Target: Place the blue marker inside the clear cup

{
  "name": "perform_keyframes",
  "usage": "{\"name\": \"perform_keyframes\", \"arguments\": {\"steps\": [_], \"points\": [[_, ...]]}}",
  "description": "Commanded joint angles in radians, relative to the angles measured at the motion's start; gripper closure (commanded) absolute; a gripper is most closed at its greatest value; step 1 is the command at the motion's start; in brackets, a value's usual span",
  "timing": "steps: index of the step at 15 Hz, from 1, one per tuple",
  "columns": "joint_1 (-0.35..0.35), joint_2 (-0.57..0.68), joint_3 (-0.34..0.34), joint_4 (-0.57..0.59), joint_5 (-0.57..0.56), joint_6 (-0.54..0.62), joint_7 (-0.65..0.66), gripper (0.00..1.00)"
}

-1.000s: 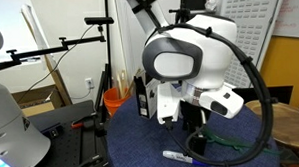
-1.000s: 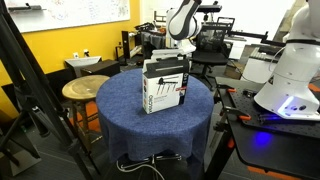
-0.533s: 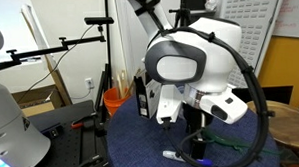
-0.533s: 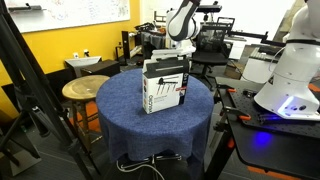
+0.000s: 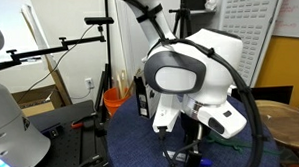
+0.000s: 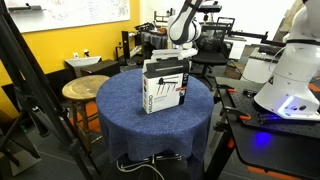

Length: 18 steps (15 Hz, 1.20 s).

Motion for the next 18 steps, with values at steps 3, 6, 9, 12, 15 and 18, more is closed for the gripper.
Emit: {"name": "perform_keyframes", "arguments": {"steps": [3,6,9,12,15,18], "points": [[-0.017,0.019,-0.002,0.019,0.007,-0.014,0.021,0.59],[-0.014,-0.004,-0.002,0.013,0.003,-0.009,0.019,0.81],[-0.009,-0.028,-0.001,-0.004,-0.002,-0.004,0.013,1.0],[0.002,-0.058,-0.002,-0.029,-0.011,0.008,0.009,0.95],[0.023,-0.106,-0.01,-0.062,-0.036,0.013,0.013,0.95],[0.047,-0.154,-0.023,-0.083,-0.072,0.003,0.025,0.95]]}}
